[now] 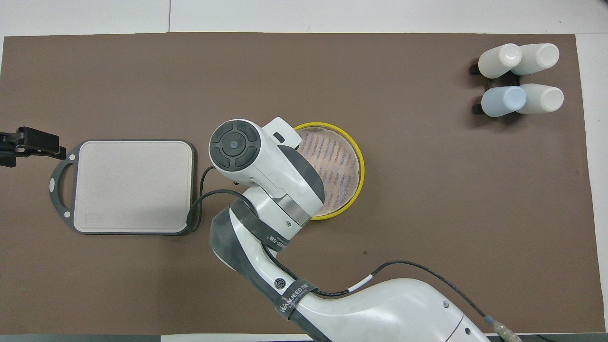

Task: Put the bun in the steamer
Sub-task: 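Open the right gripper and lift it away from the lid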

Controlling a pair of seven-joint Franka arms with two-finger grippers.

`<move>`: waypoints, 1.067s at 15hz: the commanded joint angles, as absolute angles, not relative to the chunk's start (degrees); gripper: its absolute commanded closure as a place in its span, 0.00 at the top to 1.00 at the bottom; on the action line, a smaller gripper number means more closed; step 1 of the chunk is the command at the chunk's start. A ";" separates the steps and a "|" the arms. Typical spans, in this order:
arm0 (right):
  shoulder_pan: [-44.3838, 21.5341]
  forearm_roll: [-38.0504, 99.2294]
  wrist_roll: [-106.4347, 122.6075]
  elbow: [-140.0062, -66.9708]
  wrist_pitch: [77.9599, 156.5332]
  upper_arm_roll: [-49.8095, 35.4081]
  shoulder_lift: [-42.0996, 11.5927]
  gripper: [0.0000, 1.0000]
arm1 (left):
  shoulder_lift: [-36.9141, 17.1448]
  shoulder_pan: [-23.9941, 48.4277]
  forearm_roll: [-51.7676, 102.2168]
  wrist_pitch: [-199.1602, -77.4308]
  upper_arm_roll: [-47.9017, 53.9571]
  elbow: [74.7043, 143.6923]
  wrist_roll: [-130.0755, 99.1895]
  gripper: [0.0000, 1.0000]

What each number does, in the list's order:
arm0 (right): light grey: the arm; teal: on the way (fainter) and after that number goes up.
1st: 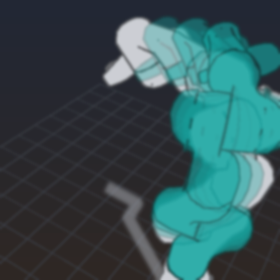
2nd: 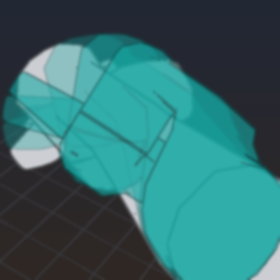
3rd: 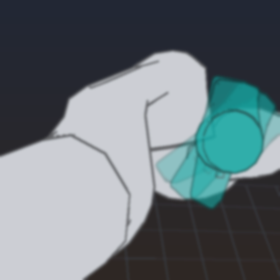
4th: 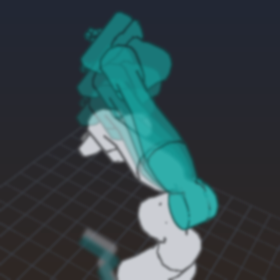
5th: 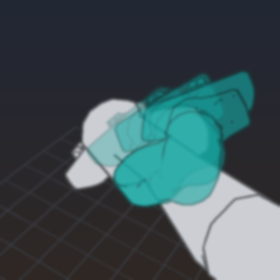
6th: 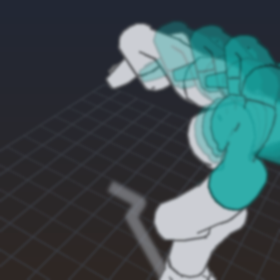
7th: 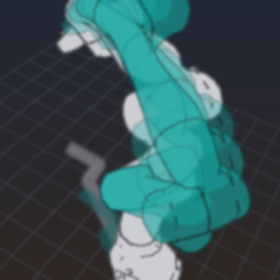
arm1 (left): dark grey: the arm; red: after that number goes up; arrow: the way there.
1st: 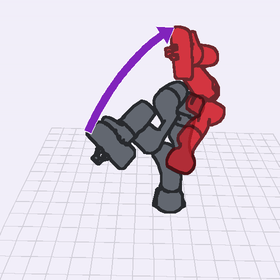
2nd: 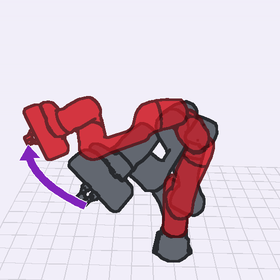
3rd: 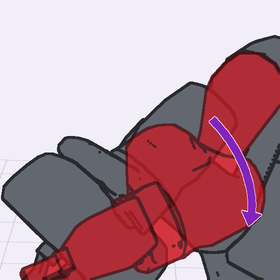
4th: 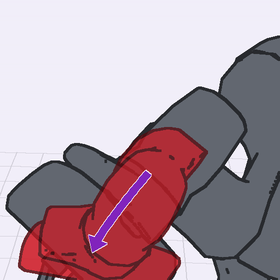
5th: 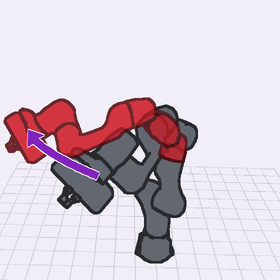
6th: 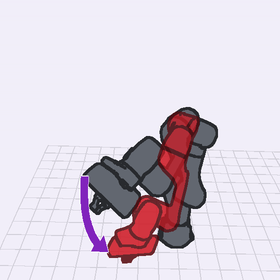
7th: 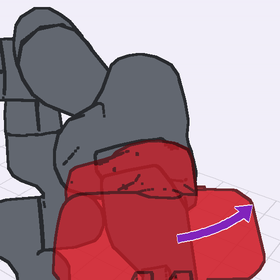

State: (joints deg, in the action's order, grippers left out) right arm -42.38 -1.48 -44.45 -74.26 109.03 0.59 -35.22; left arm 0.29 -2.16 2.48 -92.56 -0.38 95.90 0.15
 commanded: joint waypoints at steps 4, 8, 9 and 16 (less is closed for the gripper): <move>-42.10 -1.05 -46.23 -77.08 110.66 0.35 -33.05 1.00 | 1.50 -1.14 0.36 -93.08 -0.70 97.21 0.62 1.00; -39.91 -0.70 -45.18 -76.73 109.87 0.53 -29.55 1.00 | 1.67 -1.14 0.00 -92.38 -0.61 97.29 0.53 1.00; -38.60 -0.53 -44.57 -76.73 109.17 0.53 -28.14 1.00 | 1.67 -1.14 0.00 -92.46 -0.62 97.29 0.53 1.00; -24.90 -1.05 -17.89 -76.99 98.54 0.62 -17.06 1.00 | 2.20 -1.23 0.00 -92.64 -0.53 97.65 0.18 1.00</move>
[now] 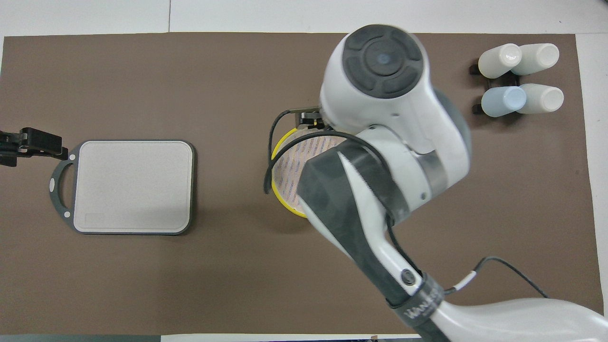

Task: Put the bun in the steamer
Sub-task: 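Open the right gripper and lift it away from the lid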

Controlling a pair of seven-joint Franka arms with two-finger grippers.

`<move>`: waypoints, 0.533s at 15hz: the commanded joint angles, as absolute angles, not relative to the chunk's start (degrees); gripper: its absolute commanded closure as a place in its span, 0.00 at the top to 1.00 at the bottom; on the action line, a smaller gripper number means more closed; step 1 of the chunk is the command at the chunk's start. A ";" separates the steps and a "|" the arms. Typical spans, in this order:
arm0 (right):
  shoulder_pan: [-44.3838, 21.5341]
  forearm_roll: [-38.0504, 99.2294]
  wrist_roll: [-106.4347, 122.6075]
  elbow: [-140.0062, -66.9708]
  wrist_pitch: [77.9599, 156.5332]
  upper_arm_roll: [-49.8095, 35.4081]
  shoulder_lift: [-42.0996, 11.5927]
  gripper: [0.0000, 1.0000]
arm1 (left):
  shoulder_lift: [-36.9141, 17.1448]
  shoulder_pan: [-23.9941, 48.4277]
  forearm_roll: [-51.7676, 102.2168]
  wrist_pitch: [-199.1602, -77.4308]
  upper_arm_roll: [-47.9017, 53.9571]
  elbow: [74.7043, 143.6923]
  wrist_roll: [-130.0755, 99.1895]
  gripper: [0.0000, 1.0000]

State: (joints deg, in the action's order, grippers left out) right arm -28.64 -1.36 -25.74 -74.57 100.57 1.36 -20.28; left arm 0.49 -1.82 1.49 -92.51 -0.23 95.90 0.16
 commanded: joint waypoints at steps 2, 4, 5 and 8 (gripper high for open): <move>-19.54 -0.97 -8.04 -77.08 94.07 0.62 -14.60 1.00 | 2.20 -1.58 0.09 -92.72 -0.53 97.73 0.18 1.00; -16.10 -0.97 -4.32 -77.34 89.76 0.62 -12.31 1.00 | 2.20 -1.76 0.09 -92.72 -0.53 97.73 0.18 1.00; -14.34 -0.97 -2.83 -77.52 88.00 0.70 -11.35 1.00 | 2.20 -1.76 0.00 -92.64 -0.53 97.73 0.18 1.00; -10.03 -1.14 0.95 -80.14 85.17 0.70 -8.71 1.00 | 2.20 -1.67 0.00 -92.72 -0.53 97.73 0.18 1.00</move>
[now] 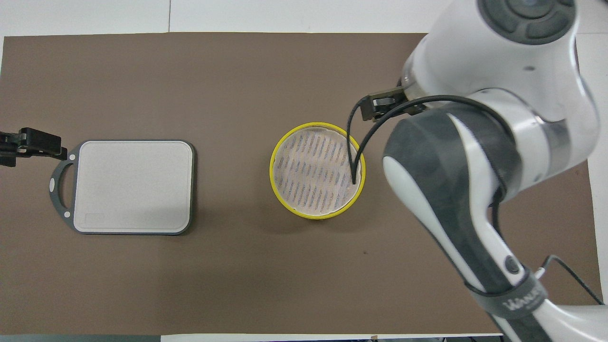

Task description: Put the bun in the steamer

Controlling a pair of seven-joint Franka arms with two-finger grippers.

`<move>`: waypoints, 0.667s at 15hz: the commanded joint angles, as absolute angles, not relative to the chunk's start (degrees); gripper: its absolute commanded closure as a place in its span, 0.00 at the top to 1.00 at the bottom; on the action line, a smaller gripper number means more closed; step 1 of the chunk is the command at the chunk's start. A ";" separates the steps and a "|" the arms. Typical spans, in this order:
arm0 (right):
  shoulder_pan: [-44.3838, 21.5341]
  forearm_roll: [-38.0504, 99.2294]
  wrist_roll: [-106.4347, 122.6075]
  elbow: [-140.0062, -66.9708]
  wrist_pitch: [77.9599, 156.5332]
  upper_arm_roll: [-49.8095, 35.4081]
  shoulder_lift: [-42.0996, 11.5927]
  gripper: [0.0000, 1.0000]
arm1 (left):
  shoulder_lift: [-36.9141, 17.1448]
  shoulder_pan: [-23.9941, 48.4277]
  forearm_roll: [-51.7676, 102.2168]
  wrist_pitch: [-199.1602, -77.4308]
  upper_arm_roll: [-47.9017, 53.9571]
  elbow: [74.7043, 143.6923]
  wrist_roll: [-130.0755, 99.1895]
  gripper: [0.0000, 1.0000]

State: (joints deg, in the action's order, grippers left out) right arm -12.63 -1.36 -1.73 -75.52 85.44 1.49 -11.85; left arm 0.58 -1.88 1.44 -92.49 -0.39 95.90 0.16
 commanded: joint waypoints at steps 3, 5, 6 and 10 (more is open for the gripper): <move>-6.34 -1.06 5.79 -82.44 85.08 0.70 -7.21 1.00 | 2.20 -1.76 0.00 -92.64 -0.53 97.65 0.18 1.00; -4.75 -0.97 4.93 -85.06 85.43 0.70 -5.20 1.00 | 2.20 -1.76 0.09 -92.72 -0.53 97.73 0.18 1.00; -3.79 -0.88 3.88 -86.64 86.04 0.70 -4.23 1.00 | 2.20 -1.76 0.09 -92.64 -0.53 97.73 0.18 1.00; -0.88 -0.70 0.18 -88.86 88.86 0.70 -3.51 1.00 | 2.20 -1.76 0.09 -92.64 -0.53 97.73 0.18 1.00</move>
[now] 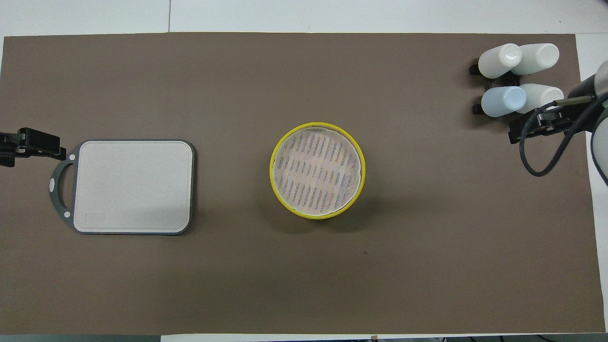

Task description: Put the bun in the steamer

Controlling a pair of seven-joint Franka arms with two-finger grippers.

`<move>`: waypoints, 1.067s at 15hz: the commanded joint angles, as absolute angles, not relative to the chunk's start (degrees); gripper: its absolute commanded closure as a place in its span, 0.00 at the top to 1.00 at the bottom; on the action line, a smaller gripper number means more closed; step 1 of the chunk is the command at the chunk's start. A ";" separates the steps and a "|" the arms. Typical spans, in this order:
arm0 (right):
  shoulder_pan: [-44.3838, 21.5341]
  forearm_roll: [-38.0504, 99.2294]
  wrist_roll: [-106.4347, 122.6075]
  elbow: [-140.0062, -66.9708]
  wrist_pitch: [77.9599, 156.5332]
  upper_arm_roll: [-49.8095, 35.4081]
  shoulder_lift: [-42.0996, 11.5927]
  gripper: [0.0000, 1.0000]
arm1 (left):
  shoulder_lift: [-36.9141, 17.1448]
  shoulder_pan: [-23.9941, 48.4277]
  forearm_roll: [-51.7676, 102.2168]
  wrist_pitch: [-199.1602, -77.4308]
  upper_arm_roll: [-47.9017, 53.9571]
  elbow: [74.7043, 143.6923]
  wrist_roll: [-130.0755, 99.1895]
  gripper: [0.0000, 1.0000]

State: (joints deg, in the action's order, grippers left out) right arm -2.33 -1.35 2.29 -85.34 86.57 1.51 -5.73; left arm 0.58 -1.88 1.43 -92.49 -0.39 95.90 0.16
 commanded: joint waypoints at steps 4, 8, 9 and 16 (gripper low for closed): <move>0.26 -0.17 -0.88 -89.82 90.78 0.70 -3.43 1.00 | 2.20 -1.76 0.09 -92.64 -0.53 97.73 0.18 1.00; 0.26 -0.09 -1.93 -90.00 92.72 0.70 -3.43 1.00 | 2.20 -1.76 0.09 -92.64 -0.53 97.73 0.18 1.00; 0.35 -0.09 -2.46 -90.00 92.72 0.70 -3.51 1.00 | 2.20 -1.76 0.09 -92.64 -0.53 97.73 0.18 1.00; 0.70 0.17 -2.29 -89.56 87.81 0.70 -3.43 1.00 | 2.20 -1.76 0.09 -92.64 -0.53 97.73 0.18 1.00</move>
